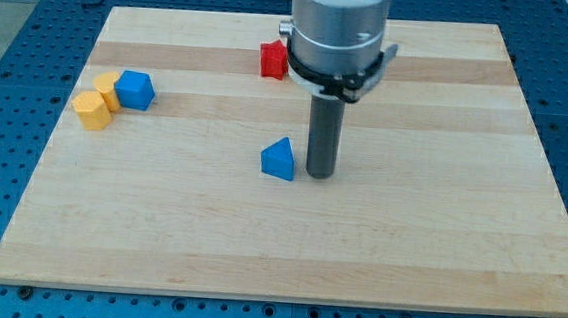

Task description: Push the blue triangle below the blue cube

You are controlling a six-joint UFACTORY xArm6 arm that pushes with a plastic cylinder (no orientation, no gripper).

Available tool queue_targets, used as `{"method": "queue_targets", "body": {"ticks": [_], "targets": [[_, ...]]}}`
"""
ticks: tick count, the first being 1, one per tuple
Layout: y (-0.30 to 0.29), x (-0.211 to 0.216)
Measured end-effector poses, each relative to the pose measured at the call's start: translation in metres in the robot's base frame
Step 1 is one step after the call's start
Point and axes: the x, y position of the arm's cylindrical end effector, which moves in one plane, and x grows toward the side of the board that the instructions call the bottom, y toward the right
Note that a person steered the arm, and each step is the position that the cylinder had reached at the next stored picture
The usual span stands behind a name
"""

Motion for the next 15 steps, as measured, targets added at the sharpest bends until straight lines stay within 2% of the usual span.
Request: {"method": "queue_targets", "body": {"ticks": [1,3,5,6,8,9,11,12,14,15], "targets": [[-0.026,0.01],[-0.089,0.004],[-0.008,0.003],[0.004,-0.002],[-0.065,-0.021],[-0.075,-0.029],[-0.038,-0.044],[-0.057,-0.048],[-0.146,-0.048],[-0.172,-0.049]]}}
